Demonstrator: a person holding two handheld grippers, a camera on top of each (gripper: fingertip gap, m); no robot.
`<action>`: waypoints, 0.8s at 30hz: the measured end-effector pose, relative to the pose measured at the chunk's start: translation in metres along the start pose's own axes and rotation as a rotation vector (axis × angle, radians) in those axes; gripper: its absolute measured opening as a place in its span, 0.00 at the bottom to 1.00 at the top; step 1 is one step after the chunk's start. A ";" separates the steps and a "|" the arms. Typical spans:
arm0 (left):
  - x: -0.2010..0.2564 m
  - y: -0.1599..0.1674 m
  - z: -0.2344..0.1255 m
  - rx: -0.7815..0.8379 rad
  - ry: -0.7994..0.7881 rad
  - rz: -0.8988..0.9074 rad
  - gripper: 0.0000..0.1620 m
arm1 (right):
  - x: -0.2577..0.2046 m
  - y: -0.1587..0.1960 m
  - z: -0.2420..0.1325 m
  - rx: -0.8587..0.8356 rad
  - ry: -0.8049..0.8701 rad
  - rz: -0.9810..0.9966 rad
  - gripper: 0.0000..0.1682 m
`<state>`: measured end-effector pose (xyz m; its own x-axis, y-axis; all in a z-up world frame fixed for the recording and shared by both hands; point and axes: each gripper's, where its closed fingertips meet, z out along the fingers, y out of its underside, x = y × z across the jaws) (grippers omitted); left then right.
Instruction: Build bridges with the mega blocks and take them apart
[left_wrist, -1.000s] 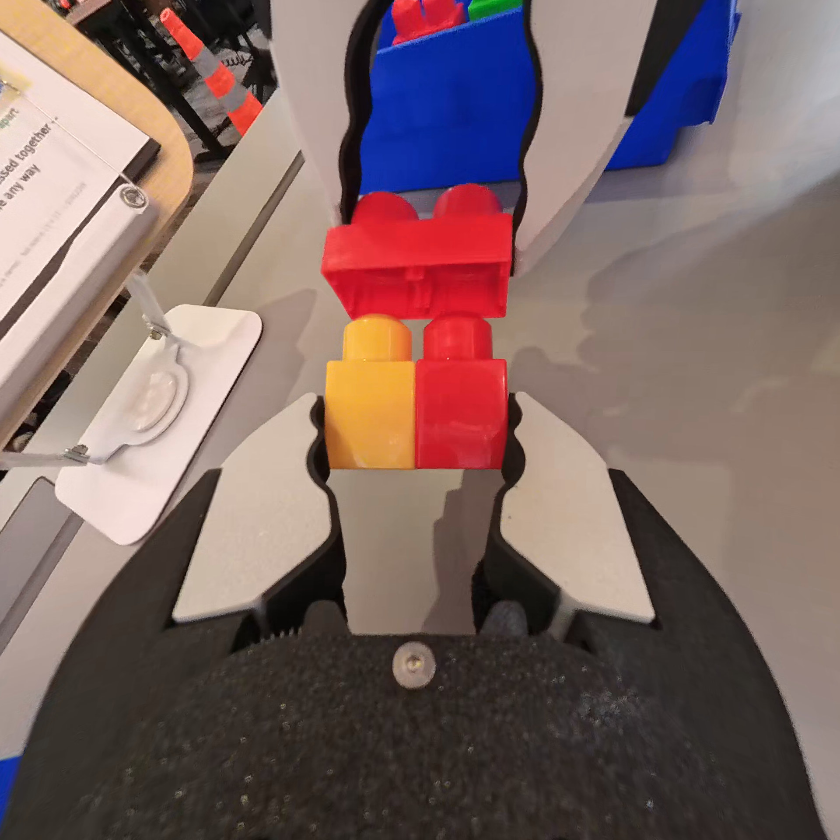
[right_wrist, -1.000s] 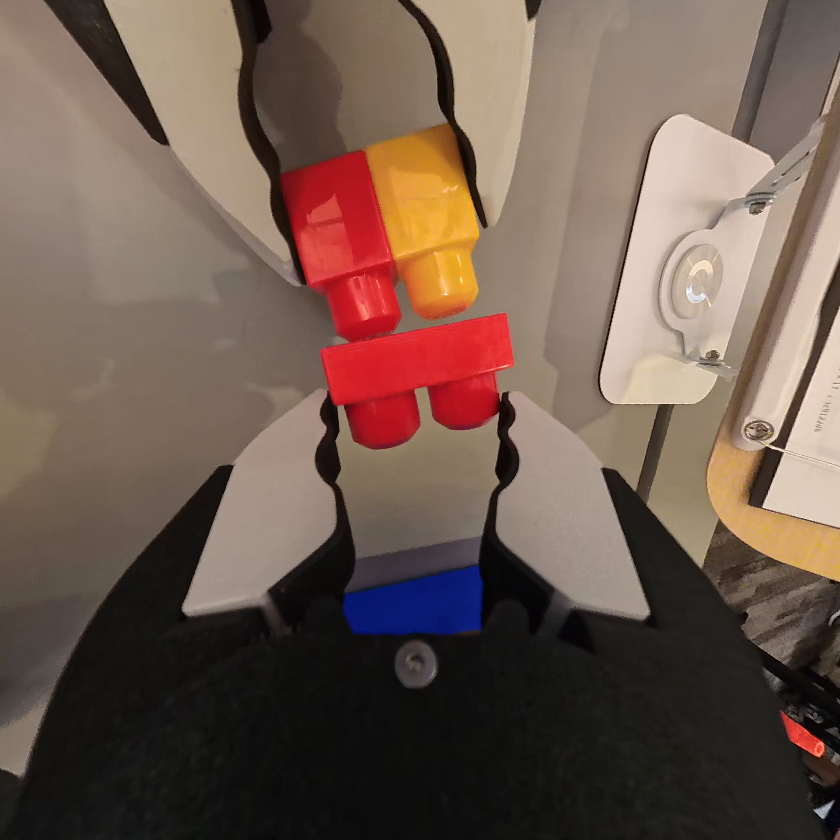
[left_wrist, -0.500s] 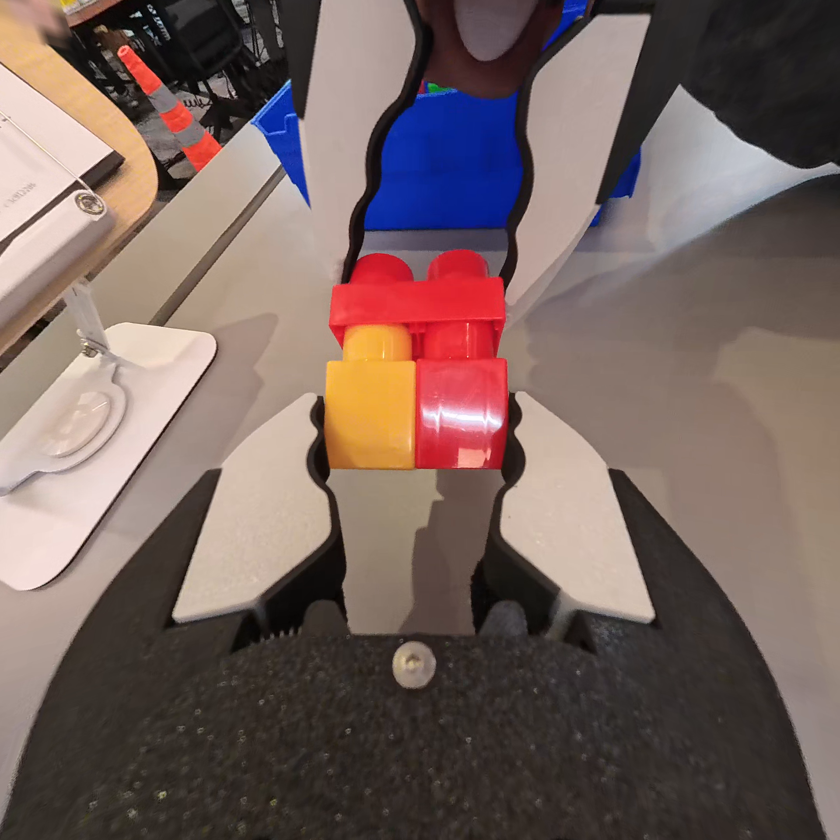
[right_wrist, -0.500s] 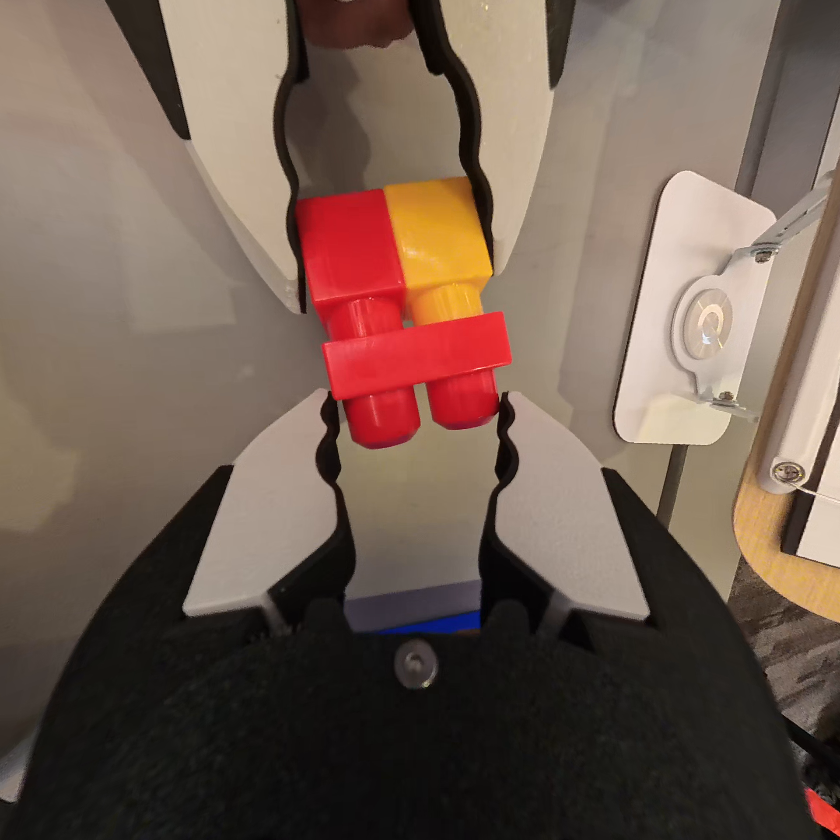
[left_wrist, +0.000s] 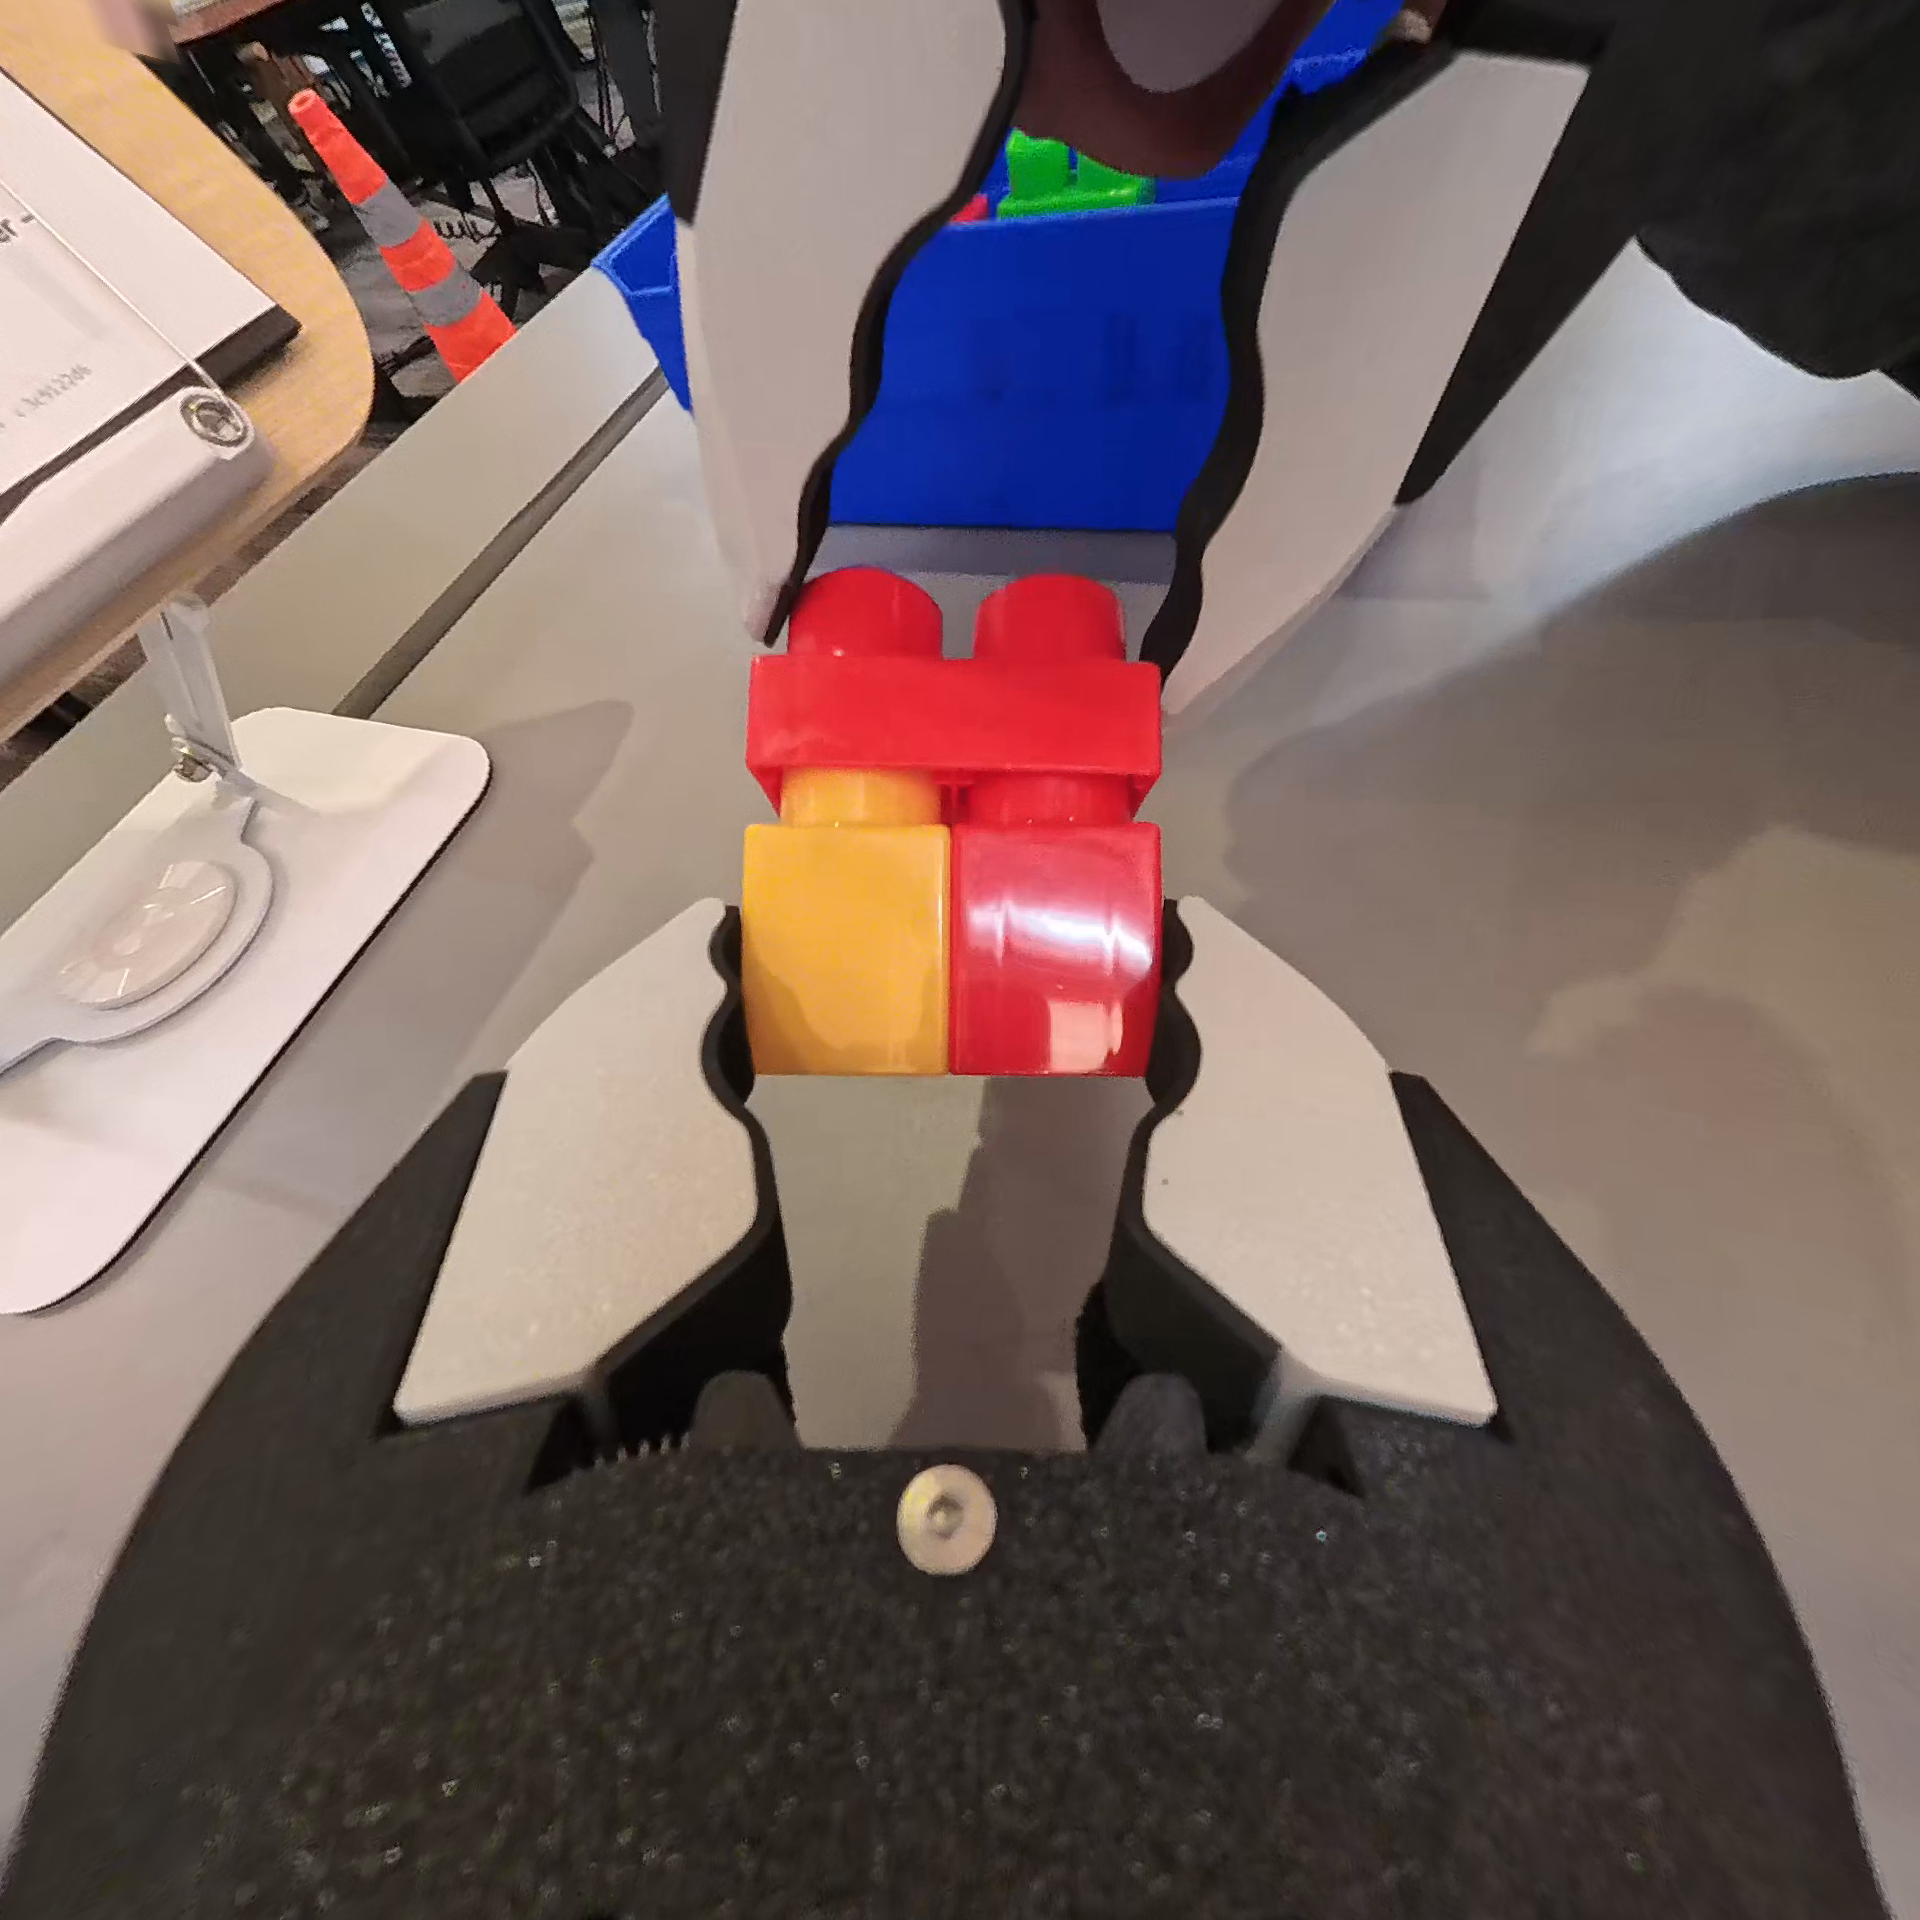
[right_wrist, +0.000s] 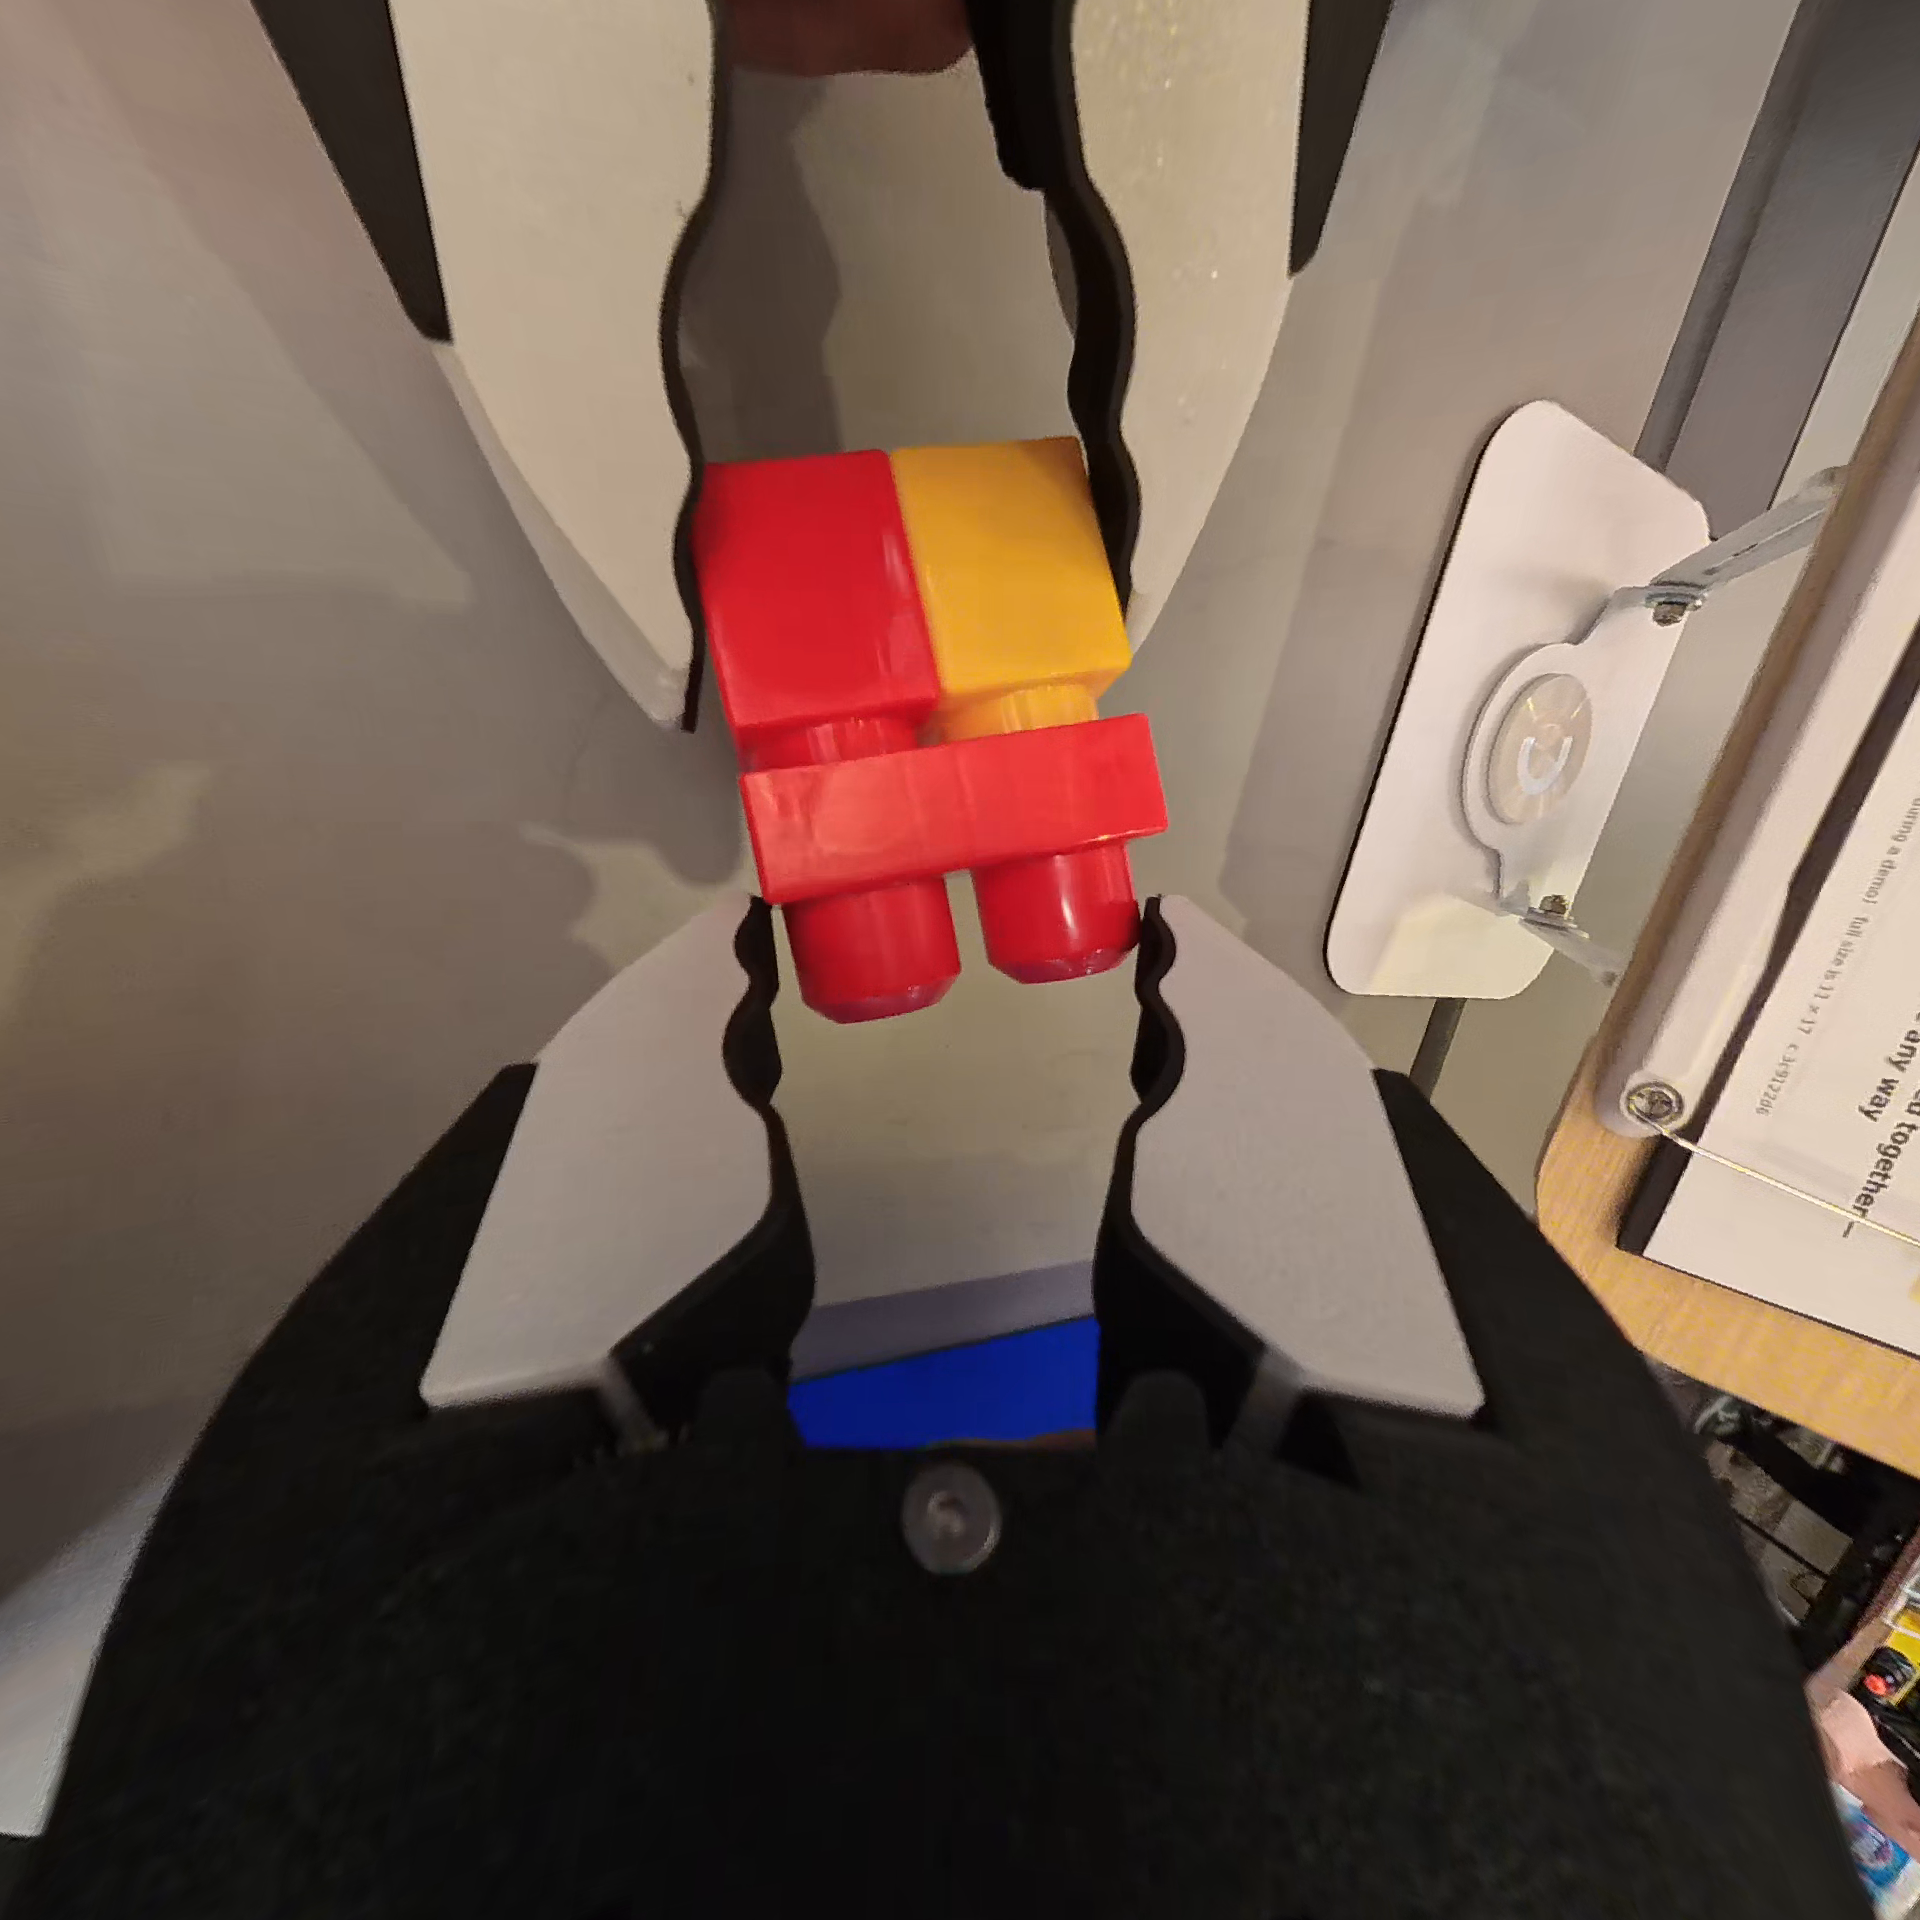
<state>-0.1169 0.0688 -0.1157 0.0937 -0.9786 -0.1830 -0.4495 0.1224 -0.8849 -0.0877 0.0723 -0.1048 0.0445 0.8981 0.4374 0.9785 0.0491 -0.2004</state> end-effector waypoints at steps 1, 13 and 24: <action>0.000 0.000 0.001 0.001 -0.001 -0.004 0.46 | -0.001 0.001 0.002 -0.018 -0.001 -0.009 0.40; 0.001 0.002 0.003 -0.010 -0.004 -0.003 0.46 | -0.001 0.001 0.002 -0.089 -0.043 -0.060 0.39; -0.006 -0.007 -0.005 0.069 -0.024 -0.044 0.46 | 0.015 0.007 -0.017 -0.030 0.006 0.071 0.44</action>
<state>-0.1184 0.0725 -0.1060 0.1339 -0.9791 -0.1529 -0.3827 0.0912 -0.9194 -0.0765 0.0783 -0.0846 0.1152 0.8964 0.4281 0.9784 -0.0279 -0.2047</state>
